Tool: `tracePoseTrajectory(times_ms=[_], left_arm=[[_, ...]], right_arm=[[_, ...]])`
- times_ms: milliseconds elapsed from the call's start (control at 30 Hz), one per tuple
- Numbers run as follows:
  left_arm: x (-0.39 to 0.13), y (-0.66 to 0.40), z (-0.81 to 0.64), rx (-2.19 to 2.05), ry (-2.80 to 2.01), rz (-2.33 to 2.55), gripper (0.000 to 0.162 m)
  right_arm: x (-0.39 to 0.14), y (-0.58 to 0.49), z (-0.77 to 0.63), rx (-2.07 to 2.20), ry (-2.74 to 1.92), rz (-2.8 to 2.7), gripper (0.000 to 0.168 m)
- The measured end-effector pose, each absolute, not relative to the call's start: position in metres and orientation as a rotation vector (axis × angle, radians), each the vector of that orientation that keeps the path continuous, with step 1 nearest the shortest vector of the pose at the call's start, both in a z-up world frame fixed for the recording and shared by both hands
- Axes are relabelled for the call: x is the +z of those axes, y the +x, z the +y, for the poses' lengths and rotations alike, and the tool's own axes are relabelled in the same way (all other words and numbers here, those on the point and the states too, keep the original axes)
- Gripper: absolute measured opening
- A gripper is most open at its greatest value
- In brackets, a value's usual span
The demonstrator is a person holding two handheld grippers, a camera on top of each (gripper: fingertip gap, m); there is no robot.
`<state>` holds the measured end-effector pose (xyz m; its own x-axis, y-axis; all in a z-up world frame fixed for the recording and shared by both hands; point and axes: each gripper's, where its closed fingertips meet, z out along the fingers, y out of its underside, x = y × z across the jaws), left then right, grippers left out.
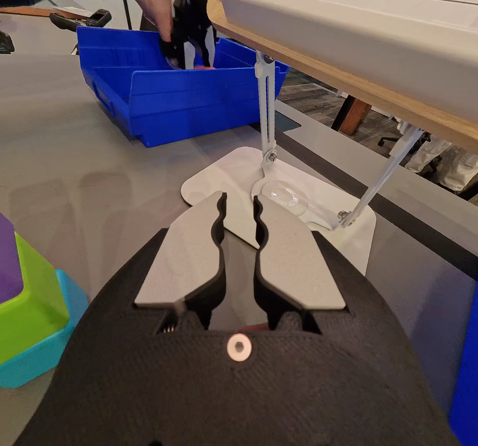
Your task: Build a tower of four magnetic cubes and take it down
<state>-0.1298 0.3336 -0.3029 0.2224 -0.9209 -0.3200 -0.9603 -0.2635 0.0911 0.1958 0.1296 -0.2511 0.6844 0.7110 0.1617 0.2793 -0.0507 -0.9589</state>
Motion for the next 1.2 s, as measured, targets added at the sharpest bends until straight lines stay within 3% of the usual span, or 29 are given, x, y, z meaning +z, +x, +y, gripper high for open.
tracePoseTrajectory(times_ms=[367, 733, 967, 1200], left_arm=[[-0.232, -0.087, 0.23, 0.269, -2.127, 1.769, 0.053], [-0.162, 0.045, 0.096, 0.302, -1.642, 2.208, 0.052], [-0.156, 0.123, 0.025, 0.393, -1.348, 2.493, 0.052], [-0.165, 0.167, -0.001, 0.323, -1.564, 2.452, 0.052]], right_arm=[[-0.251, 0.196, 0.13, 0.421, -1.632, -0.822, 0.02], [-0.25, 0.196, 0.13, 0.426, -1.63, -0.815, 0.02], [-0.25, 0.196, 0.13, 0.426, -1.628, -0.816, 0.019], [-0.25, 0.196, 0.13, 0.427, -1.63, -0.817, 0.02]])
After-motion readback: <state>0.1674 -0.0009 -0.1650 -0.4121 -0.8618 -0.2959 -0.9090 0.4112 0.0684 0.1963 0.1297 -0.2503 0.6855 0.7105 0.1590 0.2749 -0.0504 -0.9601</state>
